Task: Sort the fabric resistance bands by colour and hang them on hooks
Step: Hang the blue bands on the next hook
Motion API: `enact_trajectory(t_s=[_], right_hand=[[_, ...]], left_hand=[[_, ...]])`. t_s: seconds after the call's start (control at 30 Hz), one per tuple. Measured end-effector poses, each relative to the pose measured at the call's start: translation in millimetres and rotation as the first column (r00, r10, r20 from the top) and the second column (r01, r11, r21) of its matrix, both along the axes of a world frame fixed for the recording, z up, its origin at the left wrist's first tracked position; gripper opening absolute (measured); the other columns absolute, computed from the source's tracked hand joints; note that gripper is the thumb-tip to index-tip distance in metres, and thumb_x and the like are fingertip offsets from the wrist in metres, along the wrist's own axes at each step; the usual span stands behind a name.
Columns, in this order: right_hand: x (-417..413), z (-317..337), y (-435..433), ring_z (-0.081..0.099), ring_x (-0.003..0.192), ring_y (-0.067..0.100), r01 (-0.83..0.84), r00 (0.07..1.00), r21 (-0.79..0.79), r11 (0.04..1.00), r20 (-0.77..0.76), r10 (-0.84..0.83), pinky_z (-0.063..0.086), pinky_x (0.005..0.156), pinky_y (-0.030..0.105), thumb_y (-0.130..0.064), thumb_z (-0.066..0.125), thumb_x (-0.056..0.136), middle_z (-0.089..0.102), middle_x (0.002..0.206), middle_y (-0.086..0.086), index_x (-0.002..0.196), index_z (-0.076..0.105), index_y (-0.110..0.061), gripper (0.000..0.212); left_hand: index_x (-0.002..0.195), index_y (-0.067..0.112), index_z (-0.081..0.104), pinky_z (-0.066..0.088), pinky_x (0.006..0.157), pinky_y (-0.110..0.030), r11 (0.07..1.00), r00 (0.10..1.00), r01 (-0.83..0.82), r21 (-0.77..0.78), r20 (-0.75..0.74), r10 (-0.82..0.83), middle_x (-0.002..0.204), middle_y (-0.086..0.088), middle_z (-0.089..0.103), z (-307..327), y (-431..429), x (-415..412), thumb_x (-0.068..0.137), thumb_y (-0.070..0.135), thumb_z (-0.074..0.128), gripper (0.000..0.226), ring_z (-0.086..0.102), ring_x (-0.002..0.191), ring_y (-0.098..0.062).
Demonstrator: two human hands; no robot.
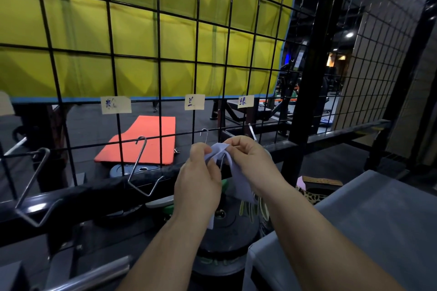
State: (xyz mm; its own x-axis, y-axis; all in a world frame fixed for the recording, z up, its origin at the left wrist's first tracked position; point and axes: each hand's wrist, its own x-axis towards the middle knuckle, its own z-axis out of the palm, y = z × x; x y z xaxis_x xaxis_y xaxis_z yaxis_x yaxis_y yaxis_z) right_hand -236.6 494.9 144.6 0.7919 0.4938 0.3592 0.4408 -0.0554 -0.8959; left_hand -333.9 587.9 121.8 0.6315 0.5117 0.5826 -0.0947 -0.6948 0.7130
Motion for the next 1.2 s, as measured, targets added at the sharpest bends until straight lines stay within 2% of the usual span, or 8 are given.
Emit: enact_trajectory(t_s=[0.2, 0.37, 0.53, 0.67, 0.77, 0.9, 1.03, 1.2], right_hand=[[-2, 0, 2, 0.063, 0.102, 0.039, -0.034, 0.999, 0.036, 0.999, -0.038, 0.035, 0.050, 0.095, 0.056, -0.023, 0.058, 0.097, 0.070, 0.100, 0.016, 0.099, 0.068, -0.018, 0.011], [-7, 1, 2, 0.067, 0.094, 0.033, -0.042, 0.996, 0.062, 0.997, -0.080, 0.047, 0.050, 0.092, 0.054, -0.022, 0.057, 0.098, 0.072, 0.096, 0.013, 0.094, 0.067, -0.019, 0.011], [-10, 1, 3, 0.064, 0.089, 0.026, -0.064, 0.993, 0.081, 0.995, -0.096, 0.071, 0.050, 0.092, 0.053, -0.019, 0.055, 0.099, 0.072, 0.092, 0.013, 0.089, 0.065, -0.021, 0.014], [-10, 2, 5, 0.062, 0.088, 0.028, -0.066, 0.994, 0.068, 0.996, -0.088, 0.072, 0.049, 0.088, 0.050, -0.020, 0.054, 0.100, 0.070, 0.092, 0.014, 0.087, 0.064, -0.022, 0.016], [-10, 4, 4, 0.063, 0.091, 0.040, -0.073, 0.994, 0.050, 0.996, -0.073, 0.076, 0.050, 0.089, 0.052, -0.025, 0.056, 0.096, 0.069, 0.097, 0.019, 0.080, 0.065, -0.029, 0.019], [-9, 6, 3, 0.062, 0.082, 0.026, -0.089, 0.995, 0.030, 0.996, -0.042, 0.090, 0.048, 0.081, 0.045, -0.018, 0.054, 0.099, 0.069, 0.092, 0.020, 0.081, 0.063, -0.024, 0.020], [-10, 6, 2, 0.062, 0.078, 0.019, -0.113, 0.992, 0.025, 0.993, -0.045, 0.114, 0.049, 0.077, 0.039, -0.016, 0.053, 0.099, 0.069, 0.081, 0.006, 0.083, 0.063, -0.021, 0.019], [-8, 9, 5, 0.062, 0.084, 0.028, -0.108, 0.994, -0.010, 0.994, 0.024, 0.108, 0.051, 0.079, 0.041, -0.016, 0.054, 0.099, 0.069, 0.093, 0.018, 0.090, 0.065, -0.020, 0.015]], left_hand=[[0.115, 0.028, 0.047, 0.038, 0.054, -0.030, 0.999, 0.997, 0.044, 0.001, 0.068, -0.044, 0.072, 0.007, 0.052, -4, -2, -2, 0.097, 0.025, 0.047, 0.019, 0.052, 0.067, -0.014], [0.112, 0.029, 0.041, 0.034, 0.054, -0.026, 0.999, 0.997, 0.045, 0.005, 0.063, -0.045, 0.075, 0.009, 0.050, -4, -4, -3, 0.093, 0.037, 0.051, 0.022, 0.052, 0.070, -0.013], [0.113, 0.029, 0.039, 0.047, 0.062, -0.034, 0.999, 0.997, 0.042, -0.007, 0.072, -0.042, 0.081, 0.003, 0.058, -4, -2, -3, 0.089, 0.043, 0.057, 0.033, 0.058, 0.074, -0.019], [0.113, 0.032, 0.038, 0.048, 0.062, -0.035, 0.998, 0.997, 0.057, -0.027, 0.048, -0.056, 0.083, 0.003, 0.059, -5, 1, -3, 0.092, 0.043, 0.054, 0.028, 0.060, 0.075, -0.018], [0.111, 0.032, 0.042, 0.050, 0.066, -0.038, 0.995, 0.994, 0.083, -0.063, 0.070, -0.078, 0.087, 0.003, 0.060, -5, 4, -3, 0.095, 0.036, 0.052, 0.020, 0.061, 0.080, -0.023], [0.108, 0.034, 0.036, 0.047, 0.061, -0.035, 0.993, 0.995, 0.093, -0.068, 0.038, -0.091, 0.083, 0.005, 0.056, -3, 6, -3, 0.091, 0.029, 0.057, 0.028, 0.058, 0.073, -0.023], [0.104, 0.036, 0.031, 0.040, 0.057, -0.032, 0.992, 0.994, 0.100, -0.075, 0.045, -0.097, 0.075, 0.007, 0.052, -1, 7, -3, 0.092, 0.029, 0.056, 0.028, 0.055, 0.070, -0.021], [0.104, 0.030, 0.036, 0.047, 0.062, -0.041, 0.988, 0.990, 0.122, -0.097, 0.075, -0.115, 0.072, 0.001, 0.052, -2, 10, -3, 0.092, 0.031, 0.056, 0.023, 0.054, 0.067, -0.023]])
